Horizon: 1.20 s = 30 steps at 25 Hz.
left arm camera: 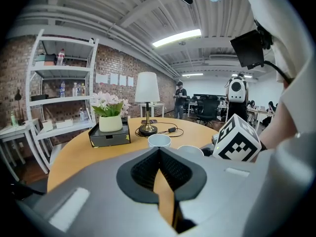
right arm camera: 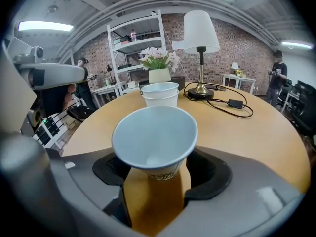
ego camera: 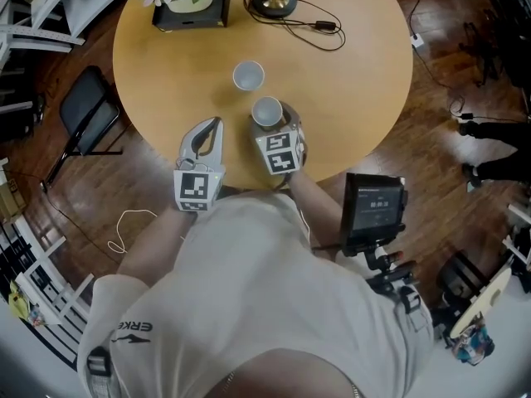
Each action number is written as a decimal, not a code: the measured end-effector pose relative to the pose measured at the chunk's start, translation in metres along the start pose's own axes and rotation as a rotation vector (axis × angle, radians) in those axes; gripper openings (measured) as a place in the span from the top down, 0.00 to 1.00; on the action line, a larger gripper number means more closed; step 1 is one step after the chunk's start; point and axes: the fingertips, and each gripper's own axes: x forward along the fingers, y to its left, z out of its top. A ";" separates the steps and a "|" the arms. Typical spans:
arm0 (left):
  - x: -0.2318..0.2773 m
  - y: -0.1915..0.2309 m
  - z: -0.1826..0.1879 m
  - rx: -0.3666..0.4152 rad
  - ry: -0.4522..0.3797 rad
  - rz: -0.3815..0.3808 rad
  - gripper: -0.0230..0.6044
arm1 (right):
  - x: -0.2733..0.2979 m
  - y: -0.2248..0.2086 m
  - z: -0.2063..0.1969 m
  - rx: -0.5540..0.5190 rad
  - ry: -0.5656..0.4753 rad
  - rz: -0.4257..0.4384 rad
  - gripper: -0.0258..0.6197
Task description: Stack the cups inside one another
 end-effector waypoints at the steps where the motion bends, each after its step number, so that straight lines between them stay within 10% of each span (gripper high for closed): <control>1: 0.001 0.001 -0.001 -0.001 0.001 0.001 0.96 | 0.001 -0.001 0.001 0.001 -0.005 -0.003 0.45; 30: -0.022 0.003 0.044 -0.018 -0.189 -0.017 0.96 | -0.106 0.002 0.137 -0.068 -0.379 -0.119 0.45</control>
